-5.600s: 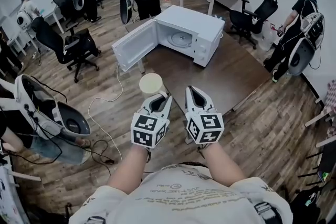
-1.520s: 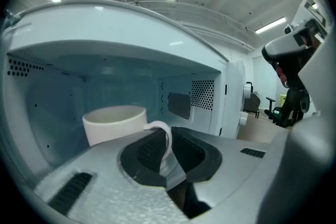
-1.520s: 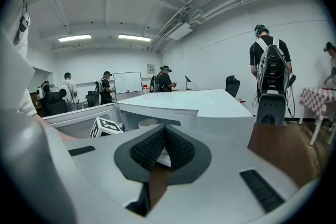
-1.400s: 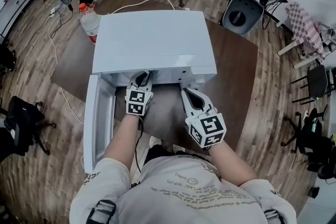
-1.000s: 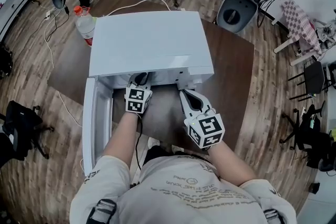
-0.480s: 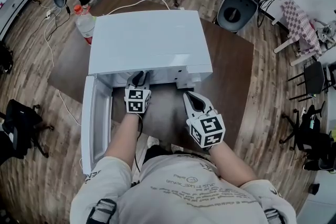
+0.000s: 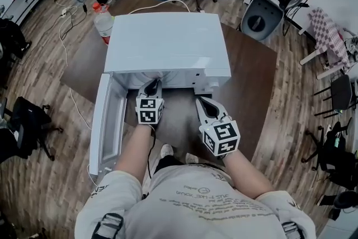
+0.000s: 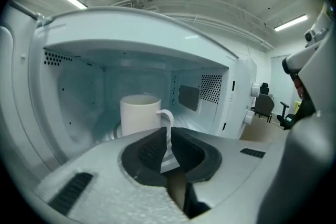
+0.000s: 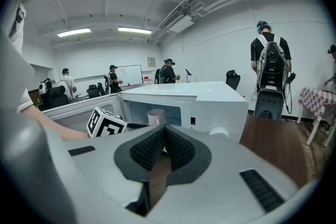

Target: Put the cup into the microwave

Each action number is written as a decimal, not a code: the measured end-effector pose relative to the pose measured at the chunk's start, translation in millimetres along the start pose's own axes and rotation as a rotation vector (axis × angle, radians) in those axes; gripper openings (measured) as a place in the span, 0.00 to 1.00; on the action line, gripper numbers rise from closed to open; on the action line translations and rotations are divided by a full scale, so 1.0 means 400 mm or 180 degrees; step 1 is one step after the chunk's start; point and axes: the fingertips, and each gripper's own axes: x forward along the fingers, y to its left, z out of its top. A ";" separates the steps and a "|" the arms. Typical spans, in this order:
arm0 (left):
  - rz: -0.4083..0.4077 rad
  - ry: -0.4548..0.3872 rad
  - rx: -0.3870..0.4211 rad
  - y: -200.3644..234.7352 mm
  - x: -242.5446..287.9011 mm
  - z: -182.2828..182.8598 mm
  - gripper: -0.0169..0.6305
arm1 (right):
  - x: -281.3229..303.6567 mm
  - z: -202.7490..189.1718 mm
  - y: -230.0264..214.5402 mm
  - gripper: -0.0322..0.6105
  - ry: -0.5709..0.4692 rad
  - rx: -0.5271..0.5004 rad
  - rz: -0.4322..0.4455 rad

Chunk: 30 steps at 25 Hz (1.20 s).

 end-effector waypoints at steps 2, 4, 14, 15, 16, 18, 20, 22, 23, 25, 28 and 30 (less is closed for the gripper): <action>-0.0012 0.0031 -0.0047 -0.011 -0.032 0.008 0.06 | 0.002 0.009 0.015 0.07 -0.0047 0.0007 0.0067; 0.0006 0.0053 -0.0071 -0.018 -0.066 0.020 0.05 | 0.005 0.022 0.033 0.07 -0.0105 0.0012 0.0139; -0.0008 -0.0122 -0.0091 -0.141 -0.263 0.129 0.05 | 0.005 0.074 0.119 0.07 -0.0390 0.0089 0.0503; 0.0008 -0.0155 -0.0075 -0.151 -0.282 0.144 0.05 | 0.007 0.080 0.124 0.07 -0.0415 0.0098 0.0533; 0.0024 -0.0186 -0.0058 -0.161 -0.300 0.158 0.05 | 0.009 0.086 0.129 0.07 -0.0444 0.0112 0.0563; 0.0065 -0.0247 0.0009 -0.177 -0.334 0.187 0.05 | 0.008 0.101 0.140 0.07 -0.0514 0.0145 0.0624; 0.0133 -0.0314 0.0092 -0.187 -0.368 0.216 0.05 | 0.003 0.121 0.149 0.07 -0.0620 0.0149 0.0666; 0.0212 -0.0378 0.0114 -0.187 -0.400 0.240 0.05 | -0.001 0.142 0.160 0.07 -0.0728 0.0118 0.0700; 0.0244 -0.0404 0.0104 -0.185 -0.413 0.248 0.05 | -0.002 0.150 0.167 0.07 -0.0763 0.0102 0.0723; 0.0289 -0.0437 0.0081 -0.182 -0.433 0.257 0.05 | 0.000 0.158 0.181 0.07 -0.0794 0.0085 0.0773; 0.0355 -0.0439 0.0068 -0.172 -0.449 0.257 0.05 | 0.005 0.160 0.202 0.07 -0.0784 0.0074 0.0843; 0.0409 -0.0440 0.0036 -0.160 -0.457 0.254 0.05 | 0.010 0.157 0.216 0.07 -0.0762 0.0052 0.0891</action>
